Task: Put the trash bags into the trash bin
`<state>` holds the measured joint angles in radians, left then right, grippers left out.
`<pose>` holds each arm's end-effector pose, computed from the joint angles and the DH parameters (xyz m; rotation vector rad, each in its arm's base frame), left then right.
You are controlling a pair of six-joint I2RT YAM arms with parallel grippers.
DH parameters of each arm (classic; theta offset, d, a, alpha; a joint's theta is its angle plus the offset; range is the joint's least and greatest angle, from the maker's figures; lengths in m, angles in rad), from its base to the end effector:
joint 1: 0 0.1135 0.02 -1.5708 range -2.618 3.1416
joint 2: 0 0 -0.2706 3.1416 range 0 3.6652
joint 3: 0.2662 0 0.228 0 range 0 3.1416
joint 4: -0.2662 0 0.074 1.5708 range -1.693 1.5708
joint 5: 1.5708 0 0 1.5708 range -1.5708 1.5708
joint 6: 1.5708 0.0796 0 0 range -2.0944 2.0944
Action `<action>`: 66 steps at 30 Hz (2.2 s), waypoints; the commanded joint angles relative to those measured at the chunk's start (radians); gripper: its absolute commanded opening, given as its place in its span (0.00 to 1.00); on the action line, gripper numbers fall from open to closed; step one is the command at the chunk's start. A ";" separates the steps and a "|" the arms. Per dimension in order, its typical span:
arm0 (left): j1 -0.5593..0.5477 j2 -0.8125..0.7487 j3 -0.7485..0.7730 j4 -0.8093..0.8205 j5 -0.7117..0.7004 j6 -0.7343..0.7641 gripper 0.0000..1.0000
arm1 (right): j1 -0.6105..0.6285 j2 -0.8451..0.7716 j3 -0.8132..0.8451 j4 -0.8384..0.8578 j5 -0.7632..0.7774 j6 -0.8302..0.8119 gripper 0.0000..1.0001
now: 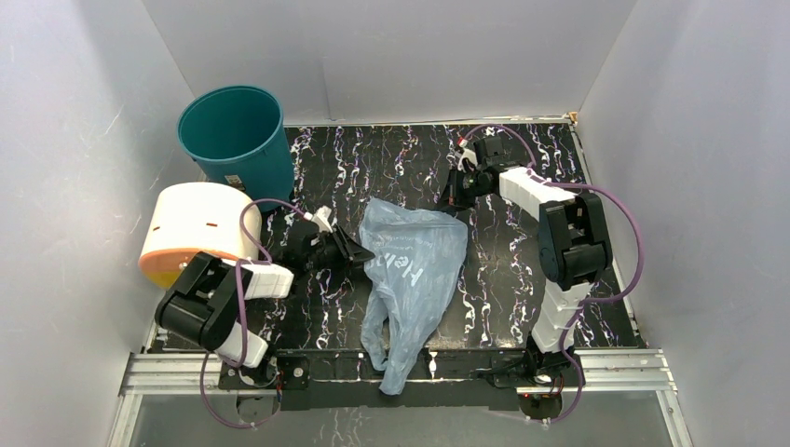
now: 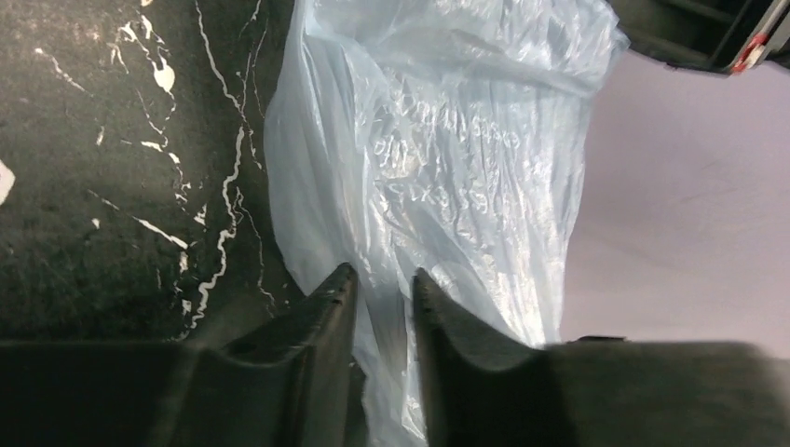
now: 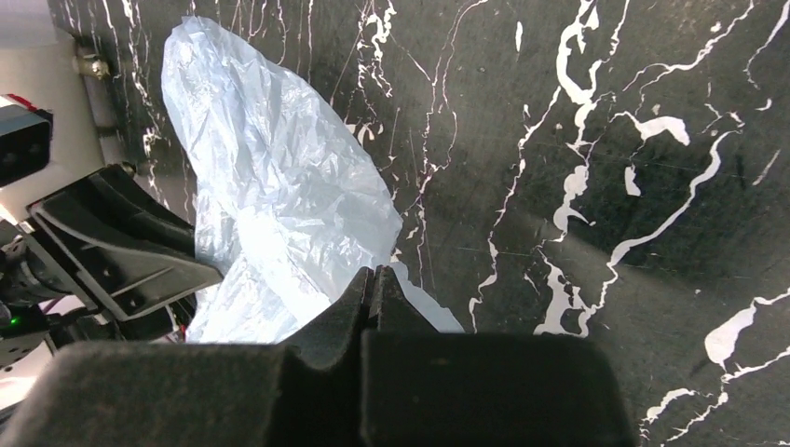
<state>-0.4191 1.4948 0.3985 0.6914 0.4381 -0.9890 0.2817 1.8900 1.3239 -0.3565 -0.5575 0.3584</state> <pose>0.2489 -0.1479 0.1575 -0.3045 2.1737 -1.2954 0.3804 0.1539 0.1902 -0.1464 2.5434 0.9569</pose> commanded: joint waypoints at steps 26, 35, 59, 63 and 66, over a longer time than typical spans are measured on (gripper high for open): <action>0.000 -0.297 0.377 -0.955 -0.228 0.536 0.69 | -0.043 0.010 0.331 -0.258 0.407 -0.092 0.58; 0.000 -0.417 0.192 -0.835 -0.100 0.423 0.76 | -0.082 -0.271 -0.167 -0.044 0.004 0.100 0.65; -0.207 -0.394 0.020 -0.590 -0.184 0.330 0.45 | -0.008 -0.296 -0.536 0.407 -0.123 0.418 0.07; -0.210 -0.291 0.041 -0.564 -0.188 0.351 0.42 | -0.008 -0.293 -0.531 0.415 -0.125 0.427 0.07; -0.212 -0.257 0.041 -0.471 -0.179 0.327 0.50 | -0.008 -0.303 -0.518 0.401 -0.112 0.417 0.07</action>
<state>-0.6243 1.2049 0.4202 0.1169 0.2714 -0.6556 0.2752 1.5986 0.7837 0.0101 -0.6758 0.7753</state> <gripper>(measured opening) 0.472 0.076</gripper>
